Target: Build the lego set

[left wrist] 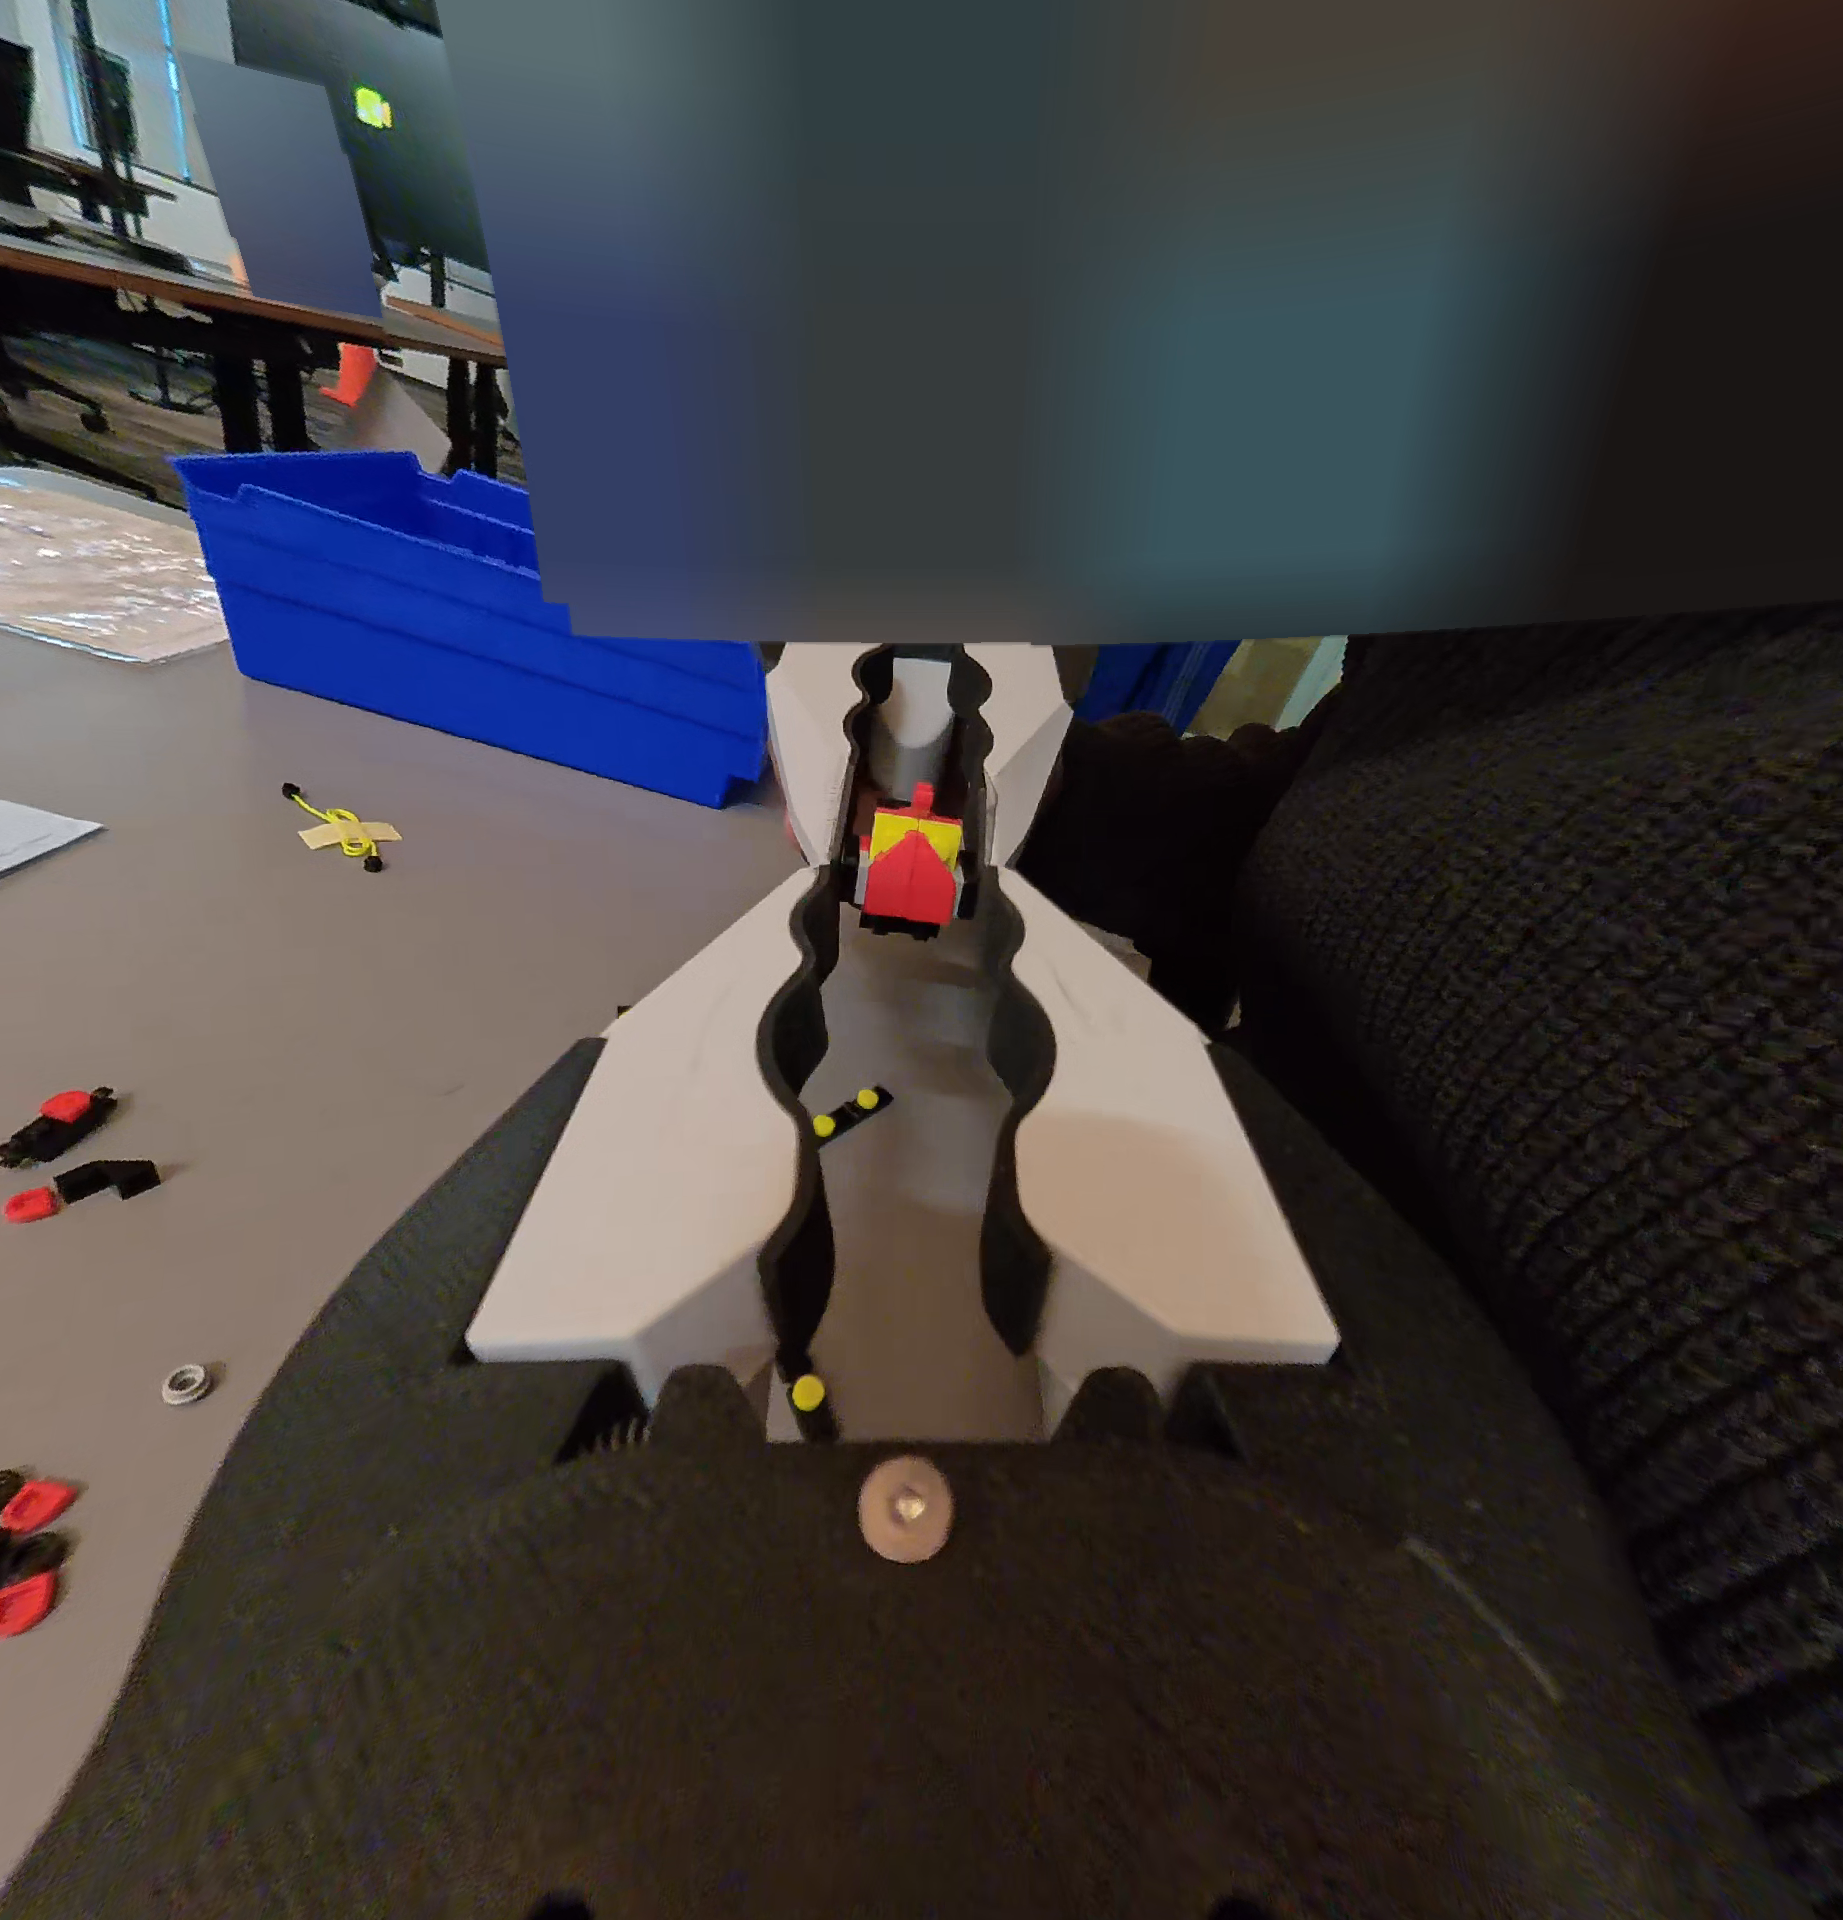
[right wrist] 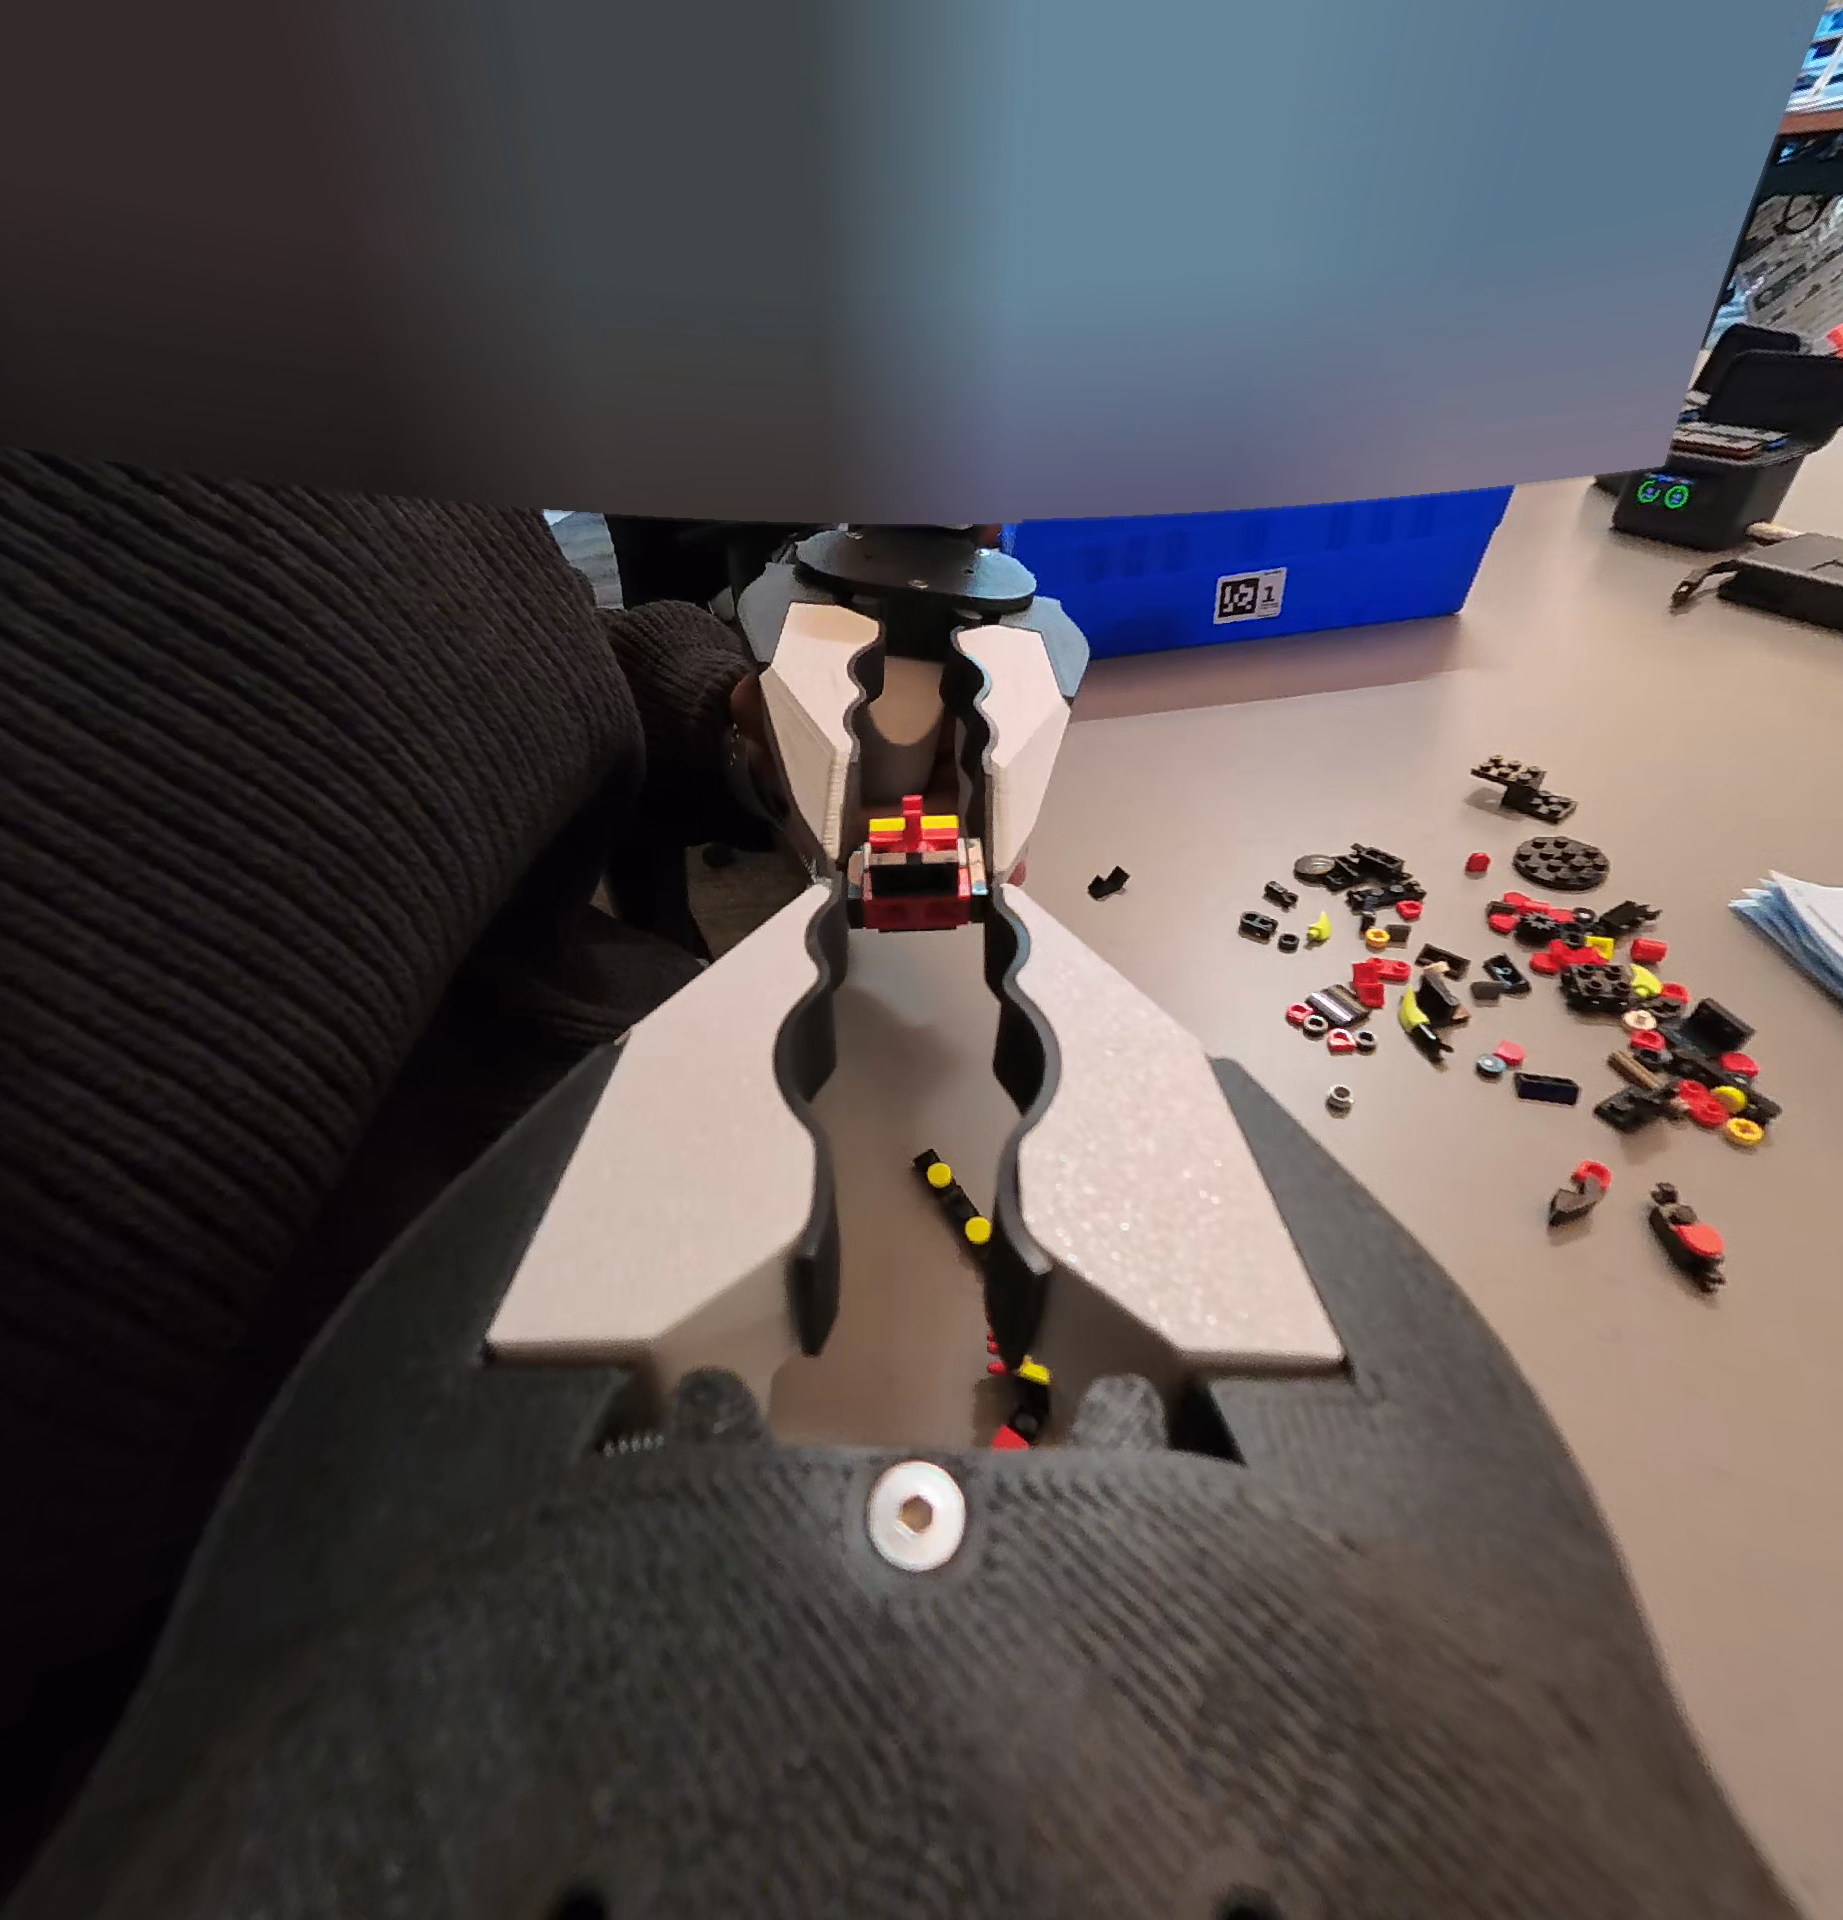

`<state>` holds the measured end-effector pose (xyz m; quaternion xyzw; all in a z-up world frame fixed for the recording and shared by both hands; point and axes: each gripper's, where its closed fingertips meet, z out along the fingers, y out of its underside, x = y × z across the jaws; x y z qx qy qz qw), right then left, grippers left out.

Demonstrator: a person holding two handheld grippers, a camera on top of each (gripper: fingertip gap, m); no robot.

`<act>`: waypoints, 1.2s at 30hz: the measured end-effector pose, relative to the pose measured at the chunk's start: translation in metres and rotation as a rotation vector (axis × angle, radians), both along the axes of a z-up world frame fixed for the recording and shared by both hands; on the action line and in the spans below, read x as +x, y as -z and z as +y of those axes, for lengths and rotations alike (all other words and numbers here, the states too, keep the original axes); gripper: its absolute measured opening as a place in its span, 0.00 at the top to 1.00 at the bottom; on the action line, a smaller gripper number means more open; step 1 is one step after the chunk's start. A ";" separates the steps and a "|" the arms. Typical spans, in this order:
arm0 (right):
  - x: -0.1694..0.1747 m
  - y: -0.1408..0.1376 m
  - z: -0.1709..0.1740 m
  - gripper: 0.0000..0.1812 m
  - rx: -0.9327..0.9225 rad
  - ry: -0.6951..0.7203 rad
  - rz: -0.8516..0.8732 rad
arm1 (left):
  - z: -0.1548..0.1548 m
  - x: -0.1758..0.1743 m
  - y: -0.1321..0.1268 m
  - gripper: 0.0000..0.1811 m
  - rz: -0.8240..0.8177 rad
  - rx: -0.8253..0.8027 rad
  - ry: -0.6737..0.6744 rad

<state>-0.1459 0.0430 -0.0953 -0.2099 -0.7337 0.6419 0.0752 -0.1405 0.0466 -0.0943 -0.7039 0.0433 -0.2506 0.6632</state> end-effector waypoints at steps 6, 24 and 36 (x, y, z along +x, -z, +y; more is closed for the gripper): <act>0.000 -0.001 -0.001 0.87 0.004 0.010 -0.004 | 0.000 0.000 -0.001 0.86 -0.030 -0.006 0.011; -0.006 0.000 0.000 0.87 -0.068 0.023 -0.032 | 0.001 -0.006 -0.001 0.86 -0.098 -0.018 -0.001; -0.019 -0.001 0.020 0.74 -0.156 0.083 -0.040 | 0.010 -0.022 0.029 0.86 -0.091 -0.176 -0.089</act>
